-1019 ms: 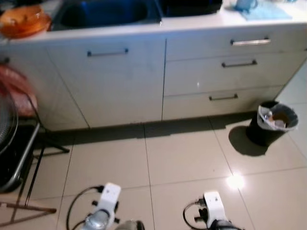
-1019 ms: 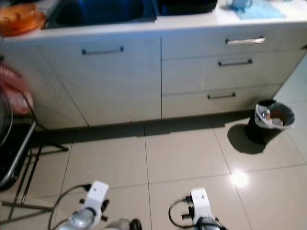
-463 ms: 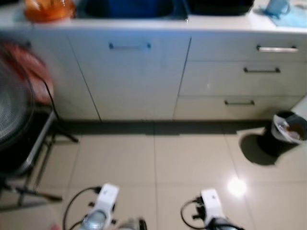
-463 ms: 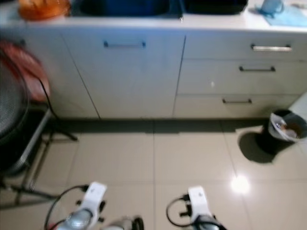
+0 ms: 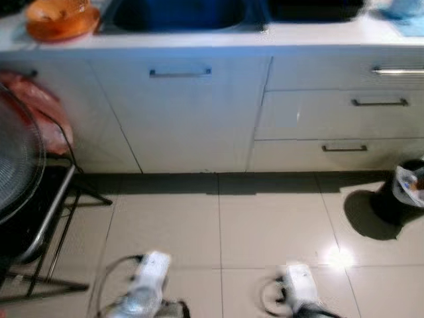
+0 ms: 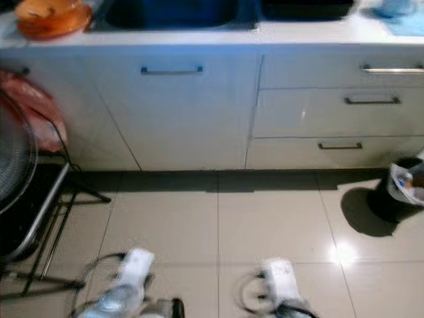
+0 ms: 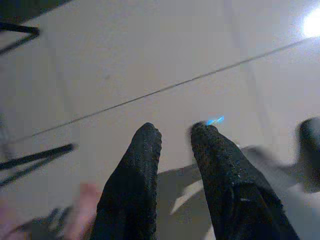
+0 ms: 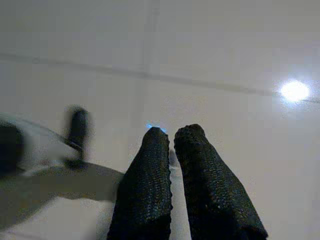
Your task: Kitchen organization
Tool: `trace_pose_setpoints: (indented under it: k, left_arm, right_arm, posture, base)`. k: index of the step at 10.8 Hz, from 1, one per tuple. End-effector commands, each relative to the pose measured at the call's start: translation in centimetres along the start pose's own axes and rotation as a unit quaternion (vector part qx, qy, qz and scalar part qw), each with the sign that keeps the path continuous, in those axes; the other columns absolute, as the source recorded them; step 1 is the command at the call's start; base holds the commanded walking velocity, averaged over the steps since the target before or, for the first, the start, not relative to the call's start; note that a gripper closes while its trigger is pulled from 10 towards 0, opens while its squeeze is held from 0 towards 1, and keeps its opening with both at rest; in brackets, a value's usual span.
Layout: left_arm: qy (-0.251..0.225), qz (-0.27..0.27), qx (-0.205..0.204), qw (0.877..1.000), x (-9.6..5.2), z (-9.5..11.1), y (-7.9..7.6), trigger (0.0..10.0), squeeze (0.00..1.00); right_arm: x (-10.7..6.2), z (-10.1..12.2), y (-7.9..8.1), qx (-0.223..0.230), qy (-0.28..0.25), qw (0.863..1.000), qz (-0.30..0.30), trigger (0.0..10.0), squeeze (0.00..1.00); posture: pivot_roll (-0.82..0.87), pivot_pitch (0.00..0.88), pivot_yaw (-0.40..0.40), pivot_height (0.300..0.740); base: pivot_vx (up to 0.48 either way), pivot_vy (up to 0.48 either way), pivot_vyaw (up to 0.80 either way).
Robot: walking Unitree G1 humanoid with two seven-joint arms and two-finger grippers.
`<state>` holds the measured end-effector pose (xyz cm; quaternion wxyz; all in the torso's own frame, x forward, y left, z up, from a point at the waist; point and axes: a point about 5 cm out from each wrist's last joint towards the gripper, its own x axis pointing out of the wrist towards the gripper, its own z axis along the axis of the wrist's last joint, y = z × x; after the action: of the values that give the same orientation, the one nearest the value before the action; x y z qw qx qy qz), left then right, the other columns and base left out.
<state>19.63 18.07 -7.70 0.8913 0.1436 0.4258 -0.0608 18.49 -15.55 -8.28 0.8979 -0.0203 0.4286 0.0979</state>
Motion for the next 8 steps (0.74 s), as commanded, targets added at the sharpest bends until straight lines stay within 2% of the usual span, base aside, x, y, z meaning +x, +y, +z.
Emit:
trace_pose_setpoints:
  k: [1, 5, 8]
  left_arm:
    - [0.003, -0.008, 0.002, 1.0, -0.01, -0.12, -0.62, 10.0, 0.0]
    - [-0.004, -0.007, 0.004, 1.0, 0.08, 0.32, -0.34, 10.0, 0.0]
    - [-0.003, -0.005, 0.002, 1.0, 0.09, 0.35, -0.43, 10.0, 0.0]
  right_arm:
    - [-0.5, -1.3, -0.95, 0.009, 0.017, 1.0, -0.017, 10.0, 0.0]
    - [-0.4, -1.24, -0.67, 0.006, 0.02, 1.0, -0.014, 10.0, 0.0]
    - [-0.41, -1.17, -0.83, 0.005, 0.021, 1.0, -0.016, 10.0, 0.0]
  posture:
    - [-0.05, 0.122, 0.056, 0.74]
    - [-0.02, 0.09, 0.06, 0.74]
    - [-0.02, 0.103, 0.049, 0.74]
  base:
    - [0.345, 0.0, 0.0]
    - [0.342, 0.0, 0.0]
    - [0.339, 0.0, 0.0]
